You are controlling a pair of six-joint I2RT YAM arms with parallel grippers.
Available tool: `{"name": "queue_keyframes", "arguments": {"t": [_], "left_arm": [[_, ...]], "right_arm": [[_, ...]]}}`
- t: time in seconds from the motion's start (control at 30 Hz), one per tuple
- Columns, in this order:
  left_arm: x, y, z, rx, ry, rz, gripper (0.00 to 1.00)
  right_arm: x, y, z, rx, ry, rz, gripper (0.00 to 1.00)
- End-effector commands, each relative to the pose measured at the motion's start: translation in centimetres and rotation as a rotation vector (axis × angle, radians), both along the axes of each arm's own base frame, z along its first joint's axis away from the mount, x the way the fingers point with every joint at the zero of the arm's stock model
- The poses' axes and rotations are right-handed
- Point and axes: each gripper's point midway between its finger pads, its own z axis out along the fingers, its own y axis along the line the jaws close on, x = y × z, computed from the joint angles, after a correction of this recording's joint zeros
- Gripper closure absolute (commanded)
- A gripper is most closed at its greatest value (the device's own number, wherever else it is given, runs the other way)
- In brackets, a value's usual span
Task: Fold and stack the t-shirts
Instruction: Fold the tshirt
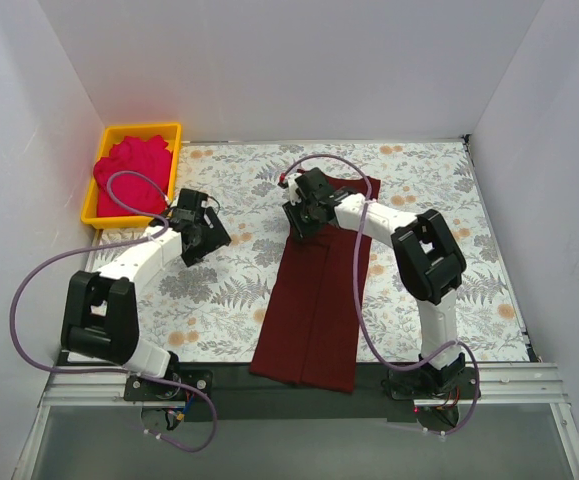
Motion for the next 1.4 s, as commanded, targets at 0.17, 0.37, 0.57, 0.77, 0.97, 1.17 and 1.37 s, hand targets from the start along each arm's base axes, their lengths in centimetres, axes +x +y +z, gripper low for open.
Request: {"name": "queue_keyframes", "arguments": {"t": [0.17,0.37,0.57,0.77,0.97,1.17,1.37], "left_arm": [[4.3,-5.8,2.6,-0.217,-0.040,-0.151,0.25],[7.4,-9.7,2.3,-0.307,-0.035,-0.208,0.25],[10.8,-13.6,2.9,-0.326,-0.091,-0.271,0.29],[15.8,-15.8,1.5,-0.307,-0.147,-0.300,0.42],[17.6,-18.5,-0.5,-0.314,-0.178,-0.386,0.50],[12.2,-17.5,-1.2,-0.314,-0.095,-0.287,0.46],[4.4,-16.0,0.1,-0.324,-0.058,-0.239,0.41]], "right_arm": [[1.0,-6.8,6.6,0.094,-0.105,-0.168,0.59],[2.6,-13.9,6.3,0.215,-0.067,-0.350,0.60],[4.5,-17.0,4.7,0.341,-0.028,-0.434,0.62],[6.6,-17.0,3.9,0.417,-0.018,-0.426,0.63],[7.7,-16.6,2.4,0.413,-0.006,-0.396,0.64],[8.0,-16.2,1.0,0.415,0.026,-0.377,0.64],[8.0,-15.9,0.5,0.428,0.051,-0.371,0.65]]}}
